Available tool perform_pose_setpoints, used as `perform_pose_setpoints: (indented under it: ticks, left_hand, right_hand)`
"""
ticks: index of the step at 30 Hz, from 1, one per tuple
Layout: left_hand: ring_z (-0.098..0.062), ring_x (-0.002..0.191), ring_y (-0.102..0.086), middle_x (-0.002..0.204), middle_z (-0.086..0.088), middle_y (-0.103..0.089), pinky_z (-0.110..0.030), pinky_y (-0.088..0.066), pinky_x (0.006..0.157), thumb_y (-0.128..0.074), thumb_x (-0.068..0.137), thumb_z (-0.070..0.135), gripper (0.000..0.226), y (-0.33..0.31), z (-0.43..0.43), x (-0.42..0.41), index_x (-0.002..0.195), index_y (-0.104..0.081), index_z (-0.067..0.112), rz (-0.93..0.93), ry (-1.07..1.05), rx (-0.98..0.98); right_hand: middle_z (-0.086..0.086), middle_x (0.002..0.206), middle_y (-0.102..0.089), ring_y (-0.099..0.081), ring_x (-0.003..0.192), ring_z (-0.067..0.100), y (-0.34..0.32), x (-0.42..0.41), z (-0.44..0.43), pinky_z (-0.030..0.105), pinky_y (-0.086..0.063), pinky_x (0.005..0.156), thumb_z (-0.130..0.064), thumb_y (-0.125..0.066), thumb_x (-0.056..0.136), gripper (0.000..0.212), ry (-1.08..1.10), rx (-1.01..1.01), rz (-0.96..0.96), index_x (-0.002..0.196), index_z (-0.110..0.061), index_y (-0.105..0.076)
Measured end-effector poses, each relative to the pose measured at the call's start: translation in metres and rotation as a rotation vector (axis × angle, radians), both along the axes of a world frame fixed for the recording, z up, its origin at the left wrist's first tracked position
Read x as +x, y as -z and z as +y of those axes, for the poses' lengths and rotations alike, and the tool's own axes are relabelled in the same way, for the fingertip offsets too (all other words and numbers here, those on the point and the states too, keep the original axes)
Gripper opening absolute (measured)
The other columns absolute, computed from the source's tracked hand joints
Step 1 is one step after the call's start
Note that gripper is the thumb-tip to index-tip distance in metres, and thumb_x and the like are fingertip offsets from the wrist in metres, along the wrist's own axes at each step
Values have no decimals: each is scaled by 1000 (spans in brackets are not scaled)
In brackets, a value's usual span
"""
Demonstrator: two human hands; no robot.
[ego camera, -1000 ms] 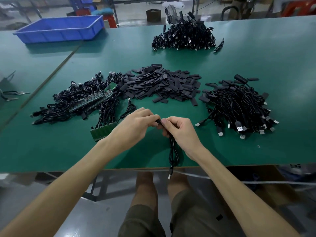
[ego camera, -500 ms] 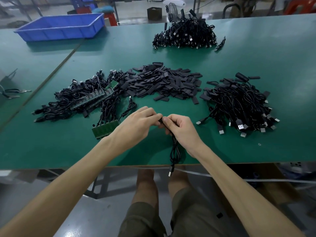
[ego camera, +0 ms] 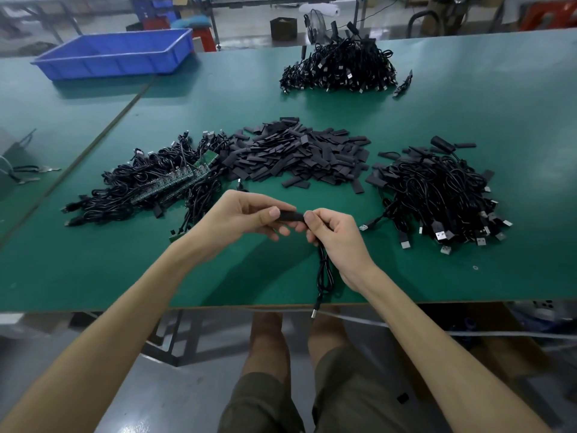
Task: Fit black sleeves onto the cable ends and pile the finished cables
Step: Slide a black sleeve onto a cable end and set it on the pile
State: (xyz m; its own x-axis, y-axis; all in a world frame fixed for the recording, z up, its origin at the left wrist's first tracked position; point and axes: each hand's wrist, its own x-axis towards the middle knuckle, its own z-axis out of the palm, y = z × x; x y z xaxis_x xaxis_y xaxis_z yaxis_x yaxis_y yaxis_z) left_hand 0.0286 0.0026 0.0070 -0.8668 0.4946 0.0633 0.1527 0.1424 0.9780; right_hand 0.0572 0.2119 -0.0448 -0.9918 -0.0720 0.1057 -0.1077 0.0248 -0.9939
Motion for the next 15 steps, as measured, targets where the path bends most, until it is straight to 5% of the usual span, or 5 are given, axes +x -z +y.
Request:
perform_pose_setpoints:
  ticks: [9, 15]
  left_hand:
    - [-29, 84, -74, 106, -28, -73, -31, -60, 76, -65, 92, 8, 29, 7, -4, -5, 116, -69, -7, -114, 86, 104]
    - [-25, 79, -74, 101, -24, -75, -28, -60, 71, -64, 95, 19, 30, 11, 7, -4, 110, -70, -7, -146, -113, 165]
  right_hand:
    - [-7, 62, -61, -51, 65, 10, 1, 0, 1, 29, -41, 69, -25, -57, 106, 30, -31, 23, 1, 81, -17, -72]
    - [-7, 65, -63, -52, 66, 9, 3, -1, -1, 24, -43, 67, -28, -59, 105, 29, 33, -30, 9, 85, -17, -75]
